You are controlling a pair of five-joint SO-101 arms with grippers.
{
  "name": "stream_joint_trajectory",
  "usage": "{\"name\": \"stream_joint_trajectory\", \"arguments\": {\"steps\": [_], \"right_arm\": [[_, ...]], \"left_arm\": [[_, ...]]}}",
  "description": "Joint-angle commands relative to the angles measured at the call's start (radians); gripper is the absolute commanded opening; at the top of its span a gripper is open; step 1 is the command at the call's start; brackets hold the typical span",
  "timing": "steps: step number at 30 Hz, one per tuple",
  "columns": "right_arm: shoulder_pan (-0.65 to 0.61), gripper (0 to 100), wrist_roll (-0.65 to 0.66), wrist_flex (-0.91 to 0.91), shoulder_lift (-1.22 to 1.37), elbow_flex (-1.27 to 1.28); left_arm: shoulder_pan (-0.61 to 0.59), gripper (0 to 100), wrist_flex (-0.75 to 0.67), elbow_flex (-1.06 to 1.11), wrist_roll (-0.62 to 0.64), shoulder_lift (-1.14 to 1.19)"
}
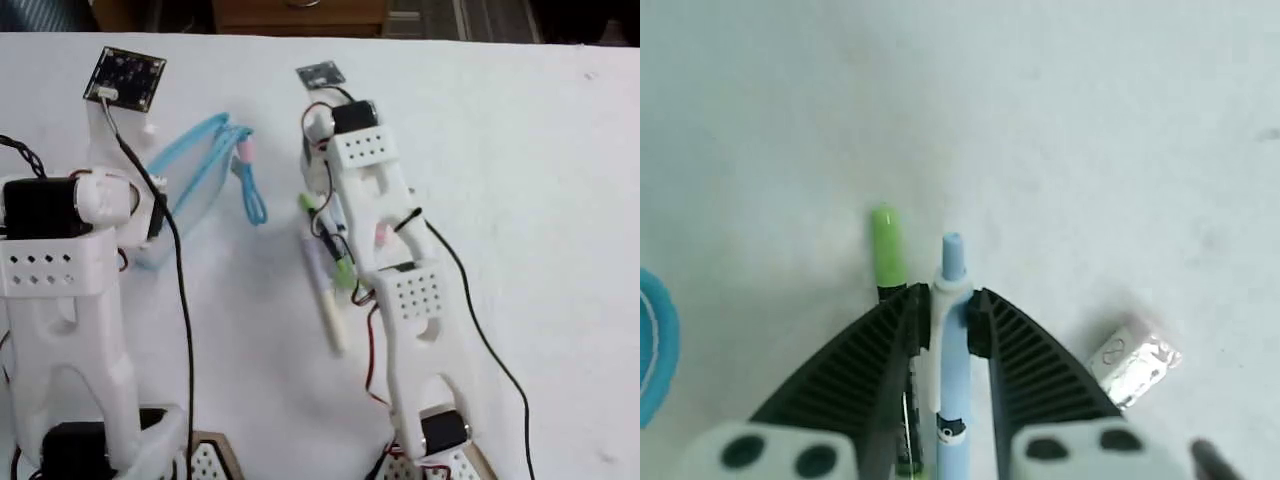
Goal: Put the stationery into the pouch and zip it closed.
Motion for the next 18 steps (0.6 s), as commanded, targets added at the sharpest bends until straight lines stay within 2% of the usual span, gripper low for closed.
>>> {"name": "stream_joint_trajectory", "arguments": {"steps": [1, 12, 18], "right_arm": [[0.015, 1.7, 0.006, 0.028, -0.082, -0.014], [0.016, 2.8, 0.005, 0.018, 0.073, -0.014], [0.041, 29.7, 0.011, 0.019, 0.110, -0.014]], "left_arm": [[-0.007, 2, 0.005, -0.006, 0.006, -0.002], [-0.007, 2, 0.005, -0.006, 0.006, -0.002], [-0.007, 2, 0.005, -0.006, 0.006, -0.002]]}}
